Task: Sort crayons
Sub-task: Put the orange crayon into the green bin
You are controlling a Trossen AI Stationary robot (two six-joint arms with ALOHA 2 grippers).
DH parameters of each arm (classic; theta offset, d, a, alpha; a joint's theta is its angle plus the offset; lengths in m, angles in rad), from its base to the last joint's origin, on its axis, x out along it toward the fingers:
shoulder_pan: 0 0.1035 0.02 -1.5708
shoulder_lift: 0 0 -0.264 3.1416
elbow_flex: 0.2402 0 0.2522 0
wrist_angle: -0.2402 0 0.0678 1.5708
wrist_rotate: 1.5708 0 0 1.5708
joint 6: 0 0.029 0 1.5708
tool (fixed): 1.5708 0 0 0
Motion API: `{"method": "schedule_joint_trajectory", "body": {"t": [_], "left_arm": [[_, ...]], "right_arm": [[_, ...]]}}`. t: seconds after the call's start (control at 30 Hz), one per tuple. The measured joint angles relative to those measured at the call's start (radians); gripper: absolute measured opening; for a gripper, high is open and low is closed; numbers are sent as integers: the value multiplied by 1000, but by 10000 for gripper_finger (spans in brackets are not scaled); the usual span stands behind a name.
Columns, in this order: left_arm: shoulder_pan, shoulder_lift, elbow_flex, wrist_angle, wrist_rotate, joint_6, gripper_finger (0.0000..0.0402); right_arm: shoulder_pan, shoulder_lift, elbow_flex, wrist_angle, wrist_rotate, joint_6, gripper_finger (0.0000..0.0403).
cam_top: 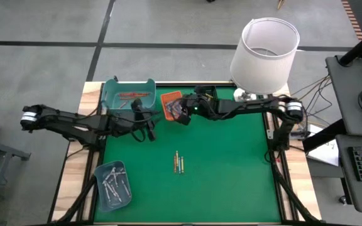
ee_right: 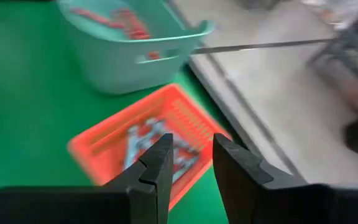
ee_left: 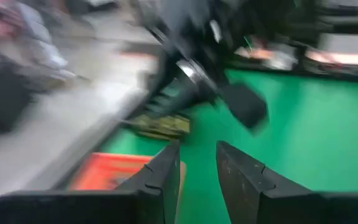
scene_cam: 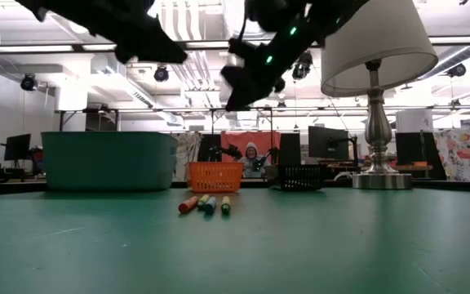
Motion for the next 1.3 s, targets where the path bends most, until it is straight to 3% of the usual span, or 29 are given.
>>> {"method": "schedule_joint_trajectory", "body": {"t": [0.13,0.2,0.4,0.53,0.87,1.3], "left_arm": [[-2,63,0,0,273,-99,86],[-3,100,0,10,338,-207,86],[-47,214,34,-41,366,-595,86],[-113,292,85,-100,389,-748,86],[-253,495,313,-343,371,-871,86],[-303,730,575,-687,333,-1016,86]], "right_arm": [[23,-74,-8,-136,-121,-8,91],[35,-103,-19,-184,-182,-6,87],[79,-150,-43,-263,-254,1,76],[116,-151,-45,-319,-254,1,71],[197,-146,-73,-392,-253,76,70],[294,-150,-303,-353,-227,188,63]]}}
